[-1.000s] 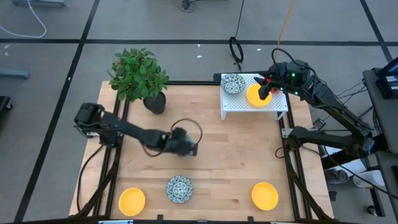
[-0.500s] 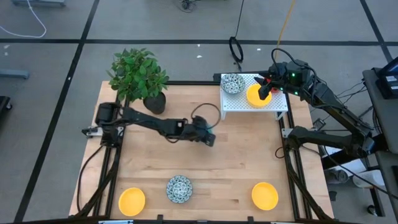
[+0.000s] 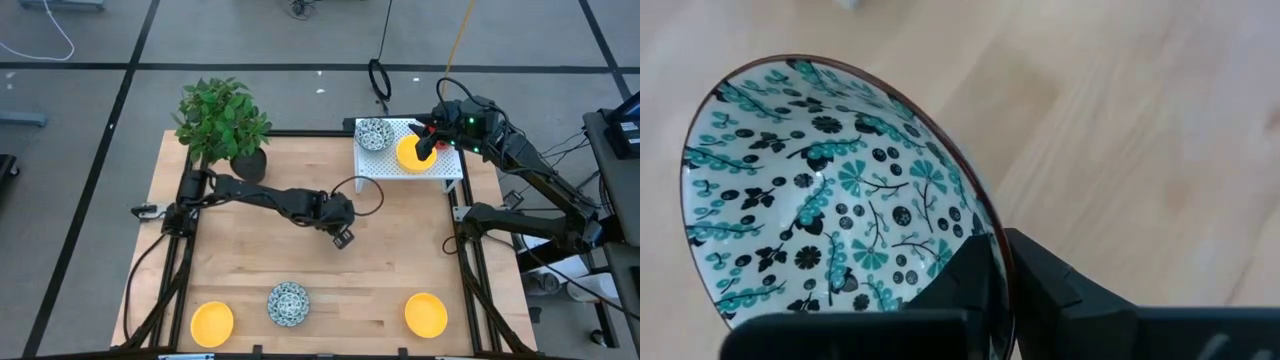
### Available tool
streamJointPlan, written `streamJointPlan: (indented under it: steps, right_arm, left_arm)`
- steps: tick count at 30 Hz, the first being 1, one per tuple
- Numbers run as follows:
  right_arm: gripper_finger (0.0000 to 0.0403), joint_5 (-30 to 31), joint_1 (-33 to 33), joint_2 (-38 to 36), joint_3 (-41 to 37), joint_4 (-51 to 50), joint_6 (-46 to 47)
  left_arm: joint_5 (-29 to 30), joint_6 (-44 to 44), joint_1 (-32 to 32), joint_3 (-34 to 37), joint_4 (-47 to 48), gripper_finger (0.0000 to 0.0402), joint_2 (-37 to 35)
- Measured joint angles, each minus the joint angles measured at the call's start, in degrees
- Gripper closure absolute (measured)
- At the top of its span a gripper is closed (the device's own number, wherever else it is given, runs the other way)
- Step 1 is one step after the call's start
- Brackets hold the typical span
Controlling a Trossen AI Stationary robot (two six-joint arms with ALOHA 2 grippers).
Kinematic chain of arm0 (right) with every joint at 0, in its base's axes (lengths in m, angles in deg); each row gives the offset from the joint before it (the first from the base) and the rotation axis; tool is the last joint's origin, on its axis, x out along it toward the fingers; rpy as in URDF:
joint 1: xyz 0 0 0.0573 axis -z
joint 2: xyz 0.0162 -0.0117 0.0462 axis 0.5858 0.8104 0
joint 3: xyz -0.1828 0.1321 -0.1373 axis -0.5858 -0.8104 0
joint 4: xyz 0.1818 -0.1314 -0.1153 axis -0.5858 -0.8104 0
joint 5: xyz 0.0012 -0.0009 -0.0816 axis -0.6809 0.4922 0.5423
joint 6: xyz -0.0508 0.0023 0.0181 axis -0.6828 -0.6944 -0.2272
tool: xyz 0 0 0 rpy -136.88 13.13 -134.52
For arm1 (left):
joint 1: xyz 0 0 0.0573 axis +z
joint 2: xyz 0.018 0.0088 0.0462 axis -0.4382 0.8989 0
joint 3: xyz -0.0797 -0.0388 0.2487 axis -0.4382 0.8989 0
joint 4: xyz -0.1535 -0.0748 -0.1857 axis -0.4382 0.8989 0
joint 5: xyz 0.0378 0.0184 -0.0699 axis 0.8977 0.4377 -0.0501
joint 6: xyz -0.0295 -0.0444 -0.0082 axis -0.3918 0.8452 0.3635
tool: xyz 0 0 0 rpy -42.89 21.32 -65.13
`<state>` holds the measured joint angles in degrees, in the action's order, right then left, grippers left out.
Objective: Pick & Place Mini bowls
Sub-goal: Stack the blue bowl on the blue bowl on the shelf
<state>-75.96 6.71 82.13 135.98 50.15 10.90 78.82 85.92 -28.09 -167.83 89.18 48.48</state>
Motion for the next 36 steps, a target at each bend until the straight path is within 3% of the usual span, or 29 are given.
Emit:
streamJointPlan:
  steps: [7, 25, 36]
  right_arm:
    - [0.0273, -0.02, 0.01, 0.0, 0.0, -0.25, 1.28]
    - [0.0273, -0.11, 0.0, 0.0, 0.0, -0.69, 1.25]
    - [0.0273, -0.17, 0.02, 0.0, 0.0, -0.71, 0.79]
  left_arm:
    - [0.97, 3.29, -0.65, -0.02, 7.69, 0.0377, 0.2]
    - [0.44, 10.08, -0.46, -0.02, 7.24, 0.0372, 0.15]
    - [-1.77, 12.32, -0.55, -0.02, 2.96, 0.0259, -0.13]
